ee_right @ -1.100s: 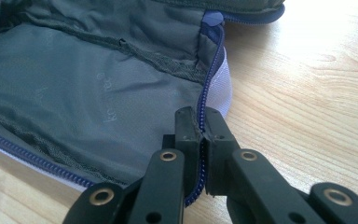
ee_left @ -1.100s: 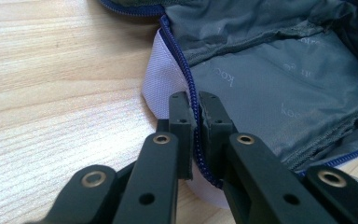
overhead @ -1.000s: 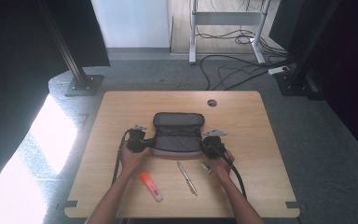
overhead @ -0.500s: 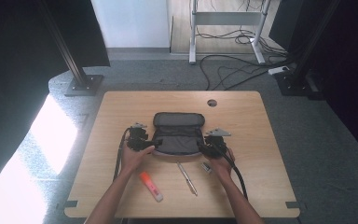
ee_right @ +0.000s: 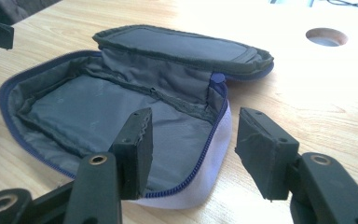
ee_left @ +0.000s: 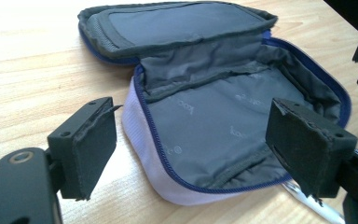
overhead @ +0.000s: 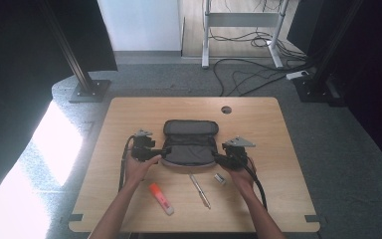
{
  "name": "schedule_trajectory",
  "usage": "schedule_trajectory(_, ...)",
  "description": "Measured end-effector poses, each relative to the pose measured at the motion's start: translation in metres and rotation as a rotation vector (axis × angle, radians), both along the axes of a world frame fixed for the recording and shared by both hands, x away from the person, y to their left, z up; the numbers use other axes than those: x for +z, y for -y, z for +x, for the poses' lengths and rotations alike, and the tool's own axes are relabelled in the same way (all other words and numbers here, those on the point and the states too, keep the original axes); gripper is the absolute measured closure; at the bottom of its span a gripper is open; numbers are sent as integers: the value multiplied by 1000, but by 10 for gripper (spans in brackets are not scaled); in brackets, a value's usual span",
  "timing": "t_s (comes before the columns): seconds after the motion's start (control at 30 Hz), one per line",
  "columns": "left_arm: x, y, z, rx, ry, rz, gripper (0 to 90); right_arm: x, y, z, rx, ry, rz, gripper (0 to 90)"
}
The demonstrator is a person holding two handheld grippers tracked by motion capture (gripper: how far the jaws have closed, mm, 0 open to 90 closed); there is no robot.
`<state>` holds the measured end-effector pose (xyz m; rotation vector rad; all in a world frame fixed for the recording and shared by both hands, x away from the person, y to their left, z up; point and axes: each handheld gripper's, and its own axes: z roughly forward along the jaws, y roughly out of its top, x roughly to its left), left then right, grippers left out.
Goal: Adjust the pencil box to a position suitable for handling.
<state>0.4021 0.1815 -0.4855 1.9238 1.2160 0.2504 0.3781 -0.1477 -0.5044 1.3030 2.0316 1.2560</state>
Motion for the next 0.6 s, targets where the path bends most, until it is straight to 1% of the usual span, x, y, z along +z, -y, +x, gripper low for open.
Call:
schedule_trajectory(0.07, 1, 2, -3, -11, 5, 7, 171, 0, 3, -3, 6, 2, 9, 446)
schedule_trajectory(0.17, 3, 2, -10, -31, 18, -1, 172, -3, 9, -8, 14, 3, 23, 444)
schedule_trajectory(0.2, 4, 2, -13, -33, 26, 3, 174, -3, 10, -10, 18, -4, 22, 441)
schedule_trajectory(0.27, 4, 1, -16, -37, 35, 12, 175, -4, 15, -14, 25, 5, 23, 441)
schedule_trajectory(0.3, 3, 1, -18, -36, 40, 12, 177, -3, 17, -15, 29, 2, 17, 439)
schedule_trajectory(0.4, 1, -5, -25, -33, 41, 11, 180, -3, 22, -21, 40, 7, 27, 437)
schedule_trajectory(0.43, 1, -7, -28, -28, 43, 8, 181, -3, 24, -23, 45, 7, 19, 435)
schedule_trajectory(0.5, 0, -12, -34, -19, 56, 17, 185, -3, 26, -28, 51, 8, 10, 429)
schedule_trajectory(0.6, -3, -17, -42, -21, 54, 0, 188, -2, 29, -35, 62, 20, -5, 425)
